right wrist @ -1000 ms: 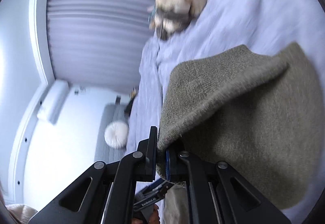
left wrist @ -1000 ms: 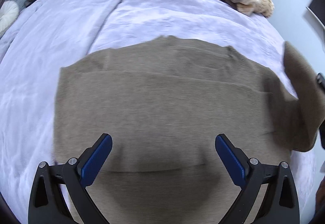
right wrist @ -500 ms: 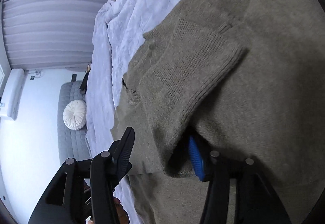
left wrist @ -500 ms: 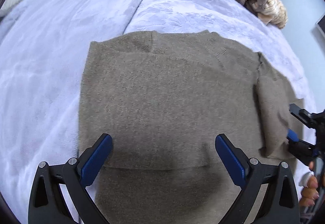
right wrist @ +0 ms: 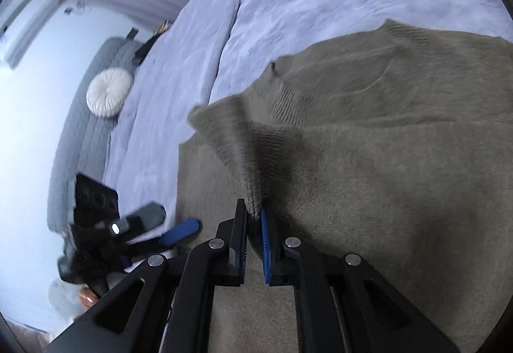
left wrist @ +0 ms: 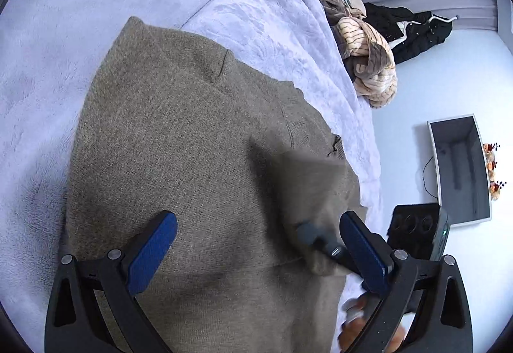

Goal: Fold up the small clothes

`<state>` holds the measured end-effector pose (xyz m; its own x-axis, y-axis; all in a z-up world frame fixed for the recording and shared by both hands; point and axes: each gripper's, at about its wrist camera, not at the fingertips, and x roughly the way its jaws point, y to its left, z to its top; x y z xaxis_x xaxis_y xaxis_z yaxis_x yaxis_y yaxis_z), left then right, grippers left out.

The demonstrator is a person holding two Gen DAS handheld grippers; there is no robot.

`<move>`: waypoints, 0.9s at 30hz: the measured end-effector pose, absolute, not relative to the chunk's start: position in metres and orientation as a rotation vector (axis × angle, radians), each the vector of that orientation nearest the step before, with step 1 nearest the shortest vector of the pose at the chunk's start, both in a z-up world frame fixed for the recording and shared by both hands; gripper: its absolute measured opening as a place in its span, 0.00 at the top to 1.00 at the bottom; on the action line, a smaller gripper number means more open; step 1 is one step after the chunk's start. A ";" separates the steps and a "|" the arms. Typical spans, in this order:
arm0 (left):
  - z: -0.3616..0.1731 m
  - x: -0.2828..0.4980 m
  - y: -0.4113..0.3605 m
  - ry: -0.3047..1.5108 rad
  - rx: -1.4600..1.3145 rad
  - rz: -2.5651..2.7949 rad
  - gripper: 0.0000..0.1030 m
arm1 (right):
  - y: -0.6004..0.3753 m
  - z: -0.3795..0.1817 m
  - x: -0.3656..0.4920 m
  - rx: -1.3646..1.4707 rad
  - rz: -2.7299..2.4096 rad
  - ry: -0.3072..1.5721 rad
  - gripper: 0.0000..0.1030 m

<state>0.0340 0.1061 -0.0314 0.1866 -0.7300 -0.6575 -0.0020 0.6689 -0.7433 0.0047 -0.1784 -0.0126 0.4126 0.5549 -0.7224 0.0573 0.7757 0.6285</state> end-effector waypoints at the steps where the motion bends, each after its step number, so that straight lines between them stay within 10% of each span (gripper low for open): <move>1: -0.032 0.034 0.105 1.301 -0.692 -0.573 0.02 | -0.167 -0.019 0.005 0.604 0.356 1.157 0.88; 7: -0.034 0.037 0.095 1.325 -0.636 -0.560 0.02 | -0.172 -0.033 -0.033 0.662 0.346 1.228 0.54; 18: -0.036 0.038 0.045 1.388 -0.469 -0.569 0.03 | -0.305 -0.025 -0.149 0.982 0.018 1.097 0.53; 20: -0.035 0.040 0.044 1.387 -0.471 -0.559 0.20 | -0.329 -0.027 -0.169 1.075 -0.051 1.036 0.52; 22: -0.039 0.042 0.041 1.415 -0.457 -0.551 0.69 | -0.350 -0.030 -0.186 1.163 -0.109 0.986 0.49; 24: -0.043 0.046 0.039 1.446 -0.440 -0.542 0.93 | -0.371 -0.038 -0.206 1.271 -0.156 0.914 0.49; 27: -0.037 0.046 0.043 1.411 -0.446 -0.552 0.93 | -0.381 -0.049 -0.211 1.374 -0.176 0.843 0.56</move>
